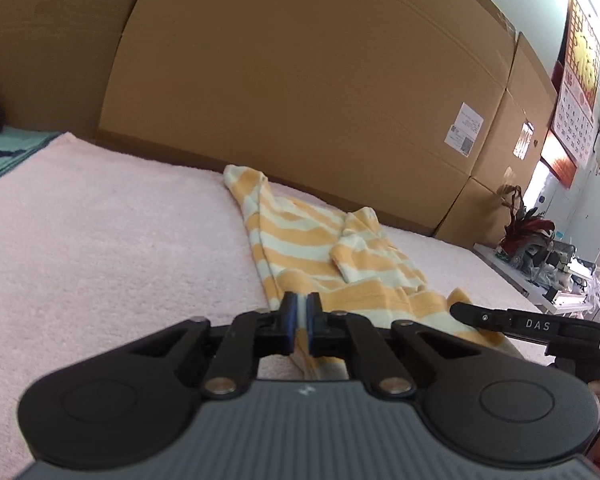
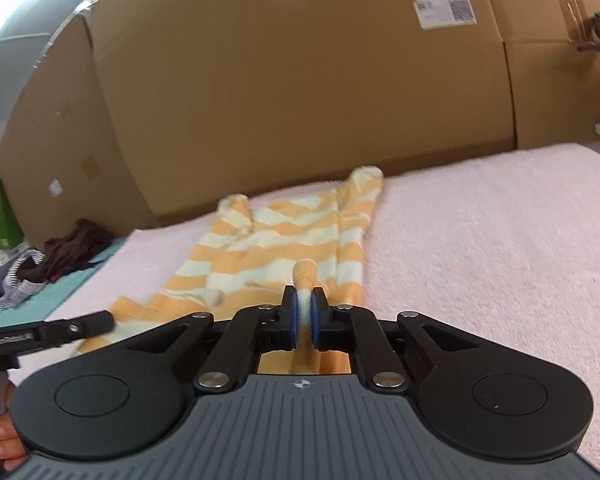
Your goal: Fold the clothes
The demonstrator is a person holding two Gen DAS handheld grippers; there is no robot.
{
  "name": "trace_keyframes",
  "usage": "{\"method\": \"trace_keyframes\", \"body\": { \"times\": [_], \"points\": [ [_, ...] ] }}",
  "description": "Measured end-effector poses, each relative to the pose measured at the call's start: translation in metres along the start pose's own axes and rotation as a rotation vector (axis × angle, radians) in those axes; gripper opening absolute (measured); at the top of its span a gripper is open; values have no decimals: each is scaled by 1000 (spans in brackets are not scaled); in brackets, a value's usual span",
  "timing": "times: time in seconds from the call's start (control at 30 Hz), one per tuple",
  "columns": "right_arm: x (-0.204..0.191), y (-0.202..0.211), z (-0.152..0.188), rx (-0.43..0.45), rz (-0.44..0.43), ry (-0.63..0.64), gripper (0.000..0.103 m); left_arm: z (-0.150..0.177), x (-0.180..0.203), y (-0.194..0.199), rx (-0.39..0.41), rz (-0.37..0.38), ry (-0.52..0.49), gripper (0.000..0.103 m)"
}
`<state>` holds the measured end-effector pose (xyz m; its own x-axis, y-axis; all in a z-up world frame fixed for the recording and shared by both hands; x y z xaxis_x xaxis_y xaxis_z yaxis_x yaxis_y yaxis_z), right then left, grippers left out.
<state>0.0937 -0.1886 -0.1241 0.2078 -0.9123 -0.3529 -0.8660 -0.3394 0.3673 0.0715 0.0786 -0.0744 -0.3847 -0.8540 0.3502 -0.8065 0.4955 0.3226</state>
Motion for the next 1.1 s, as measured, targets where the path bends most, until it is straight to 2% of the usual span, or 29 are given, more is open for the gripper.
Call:
{"method": "trace_keyframes", "body": {
  "times": [0.1,0.2,0.3,0.37,0.4,0.43,0.47,0.5,0.6,0.67,0.7,0.83,0.93,1.0,1.03,1.1],
  "points": [
    [9,4,0,4,-1,-59,26,-9,10,-1,26,46,-42,2],
    [15,13,0,37,24,-61,31,-18,15,-13,14,67,-83,3],
    [17,14,2,18,-20,-101,29,-14,11,-32,-67,86,-48,3],
    [13,15,1,20,-53,-102,27,-10,8,-31,-67,80,-42,3],
    [9,15,0,23,-60,-79,27,-8,6,-30,-66,77,-39,11],
    [5,14,1,16,-56,-46,24,-7,4,-28,-66,63,-46,24],
    [1,12,1,9,-49,-13,20,-4,1,-28,-82,36,-53,29],
    [-1,9,3,-5,-29,8,6,-1,-3,-28,-99,9,-60,28],
    [11,3,6,-24,11,-64,5,0,-8,-30,-110,16,-22,23],
    [14,5,6,-23,7,-86,4,-4,-3,-29,-100,11,-47,3],
    [13,6,7,-19,14,-78,4,-6,-2,-32,-106,18,-54,1],
    [8,10,10,-7,30,-15,10,-11,5,-45,-136,52,-78,1],
    [5,10,11,-3,41,6,11,-15,9,-55,-159,77,-97,1],
    [5,10,11,-1,41,4,12,-16,8,-63,-189,87,-76,9],
    [6,10,11,1,38,0,12,-16,7,-64,-195,81,-72,19],
    [7,10,12,5,33,-8,12,-15,5,-65,-206,67,-69,24]
  ]
}}
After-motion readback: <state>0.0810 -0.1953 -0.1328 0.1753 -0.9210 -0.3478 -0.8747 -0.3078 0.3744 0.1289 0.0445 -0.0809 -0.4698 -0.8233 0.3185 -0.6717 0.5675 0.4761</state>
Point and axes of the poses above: each gripper's, at about its wrist camera, not at the fingertips, and y roughly against the way its jaws point, x to its right, z to its underside, the point moved 9 cm from there along -y, roughly the way its jaws point
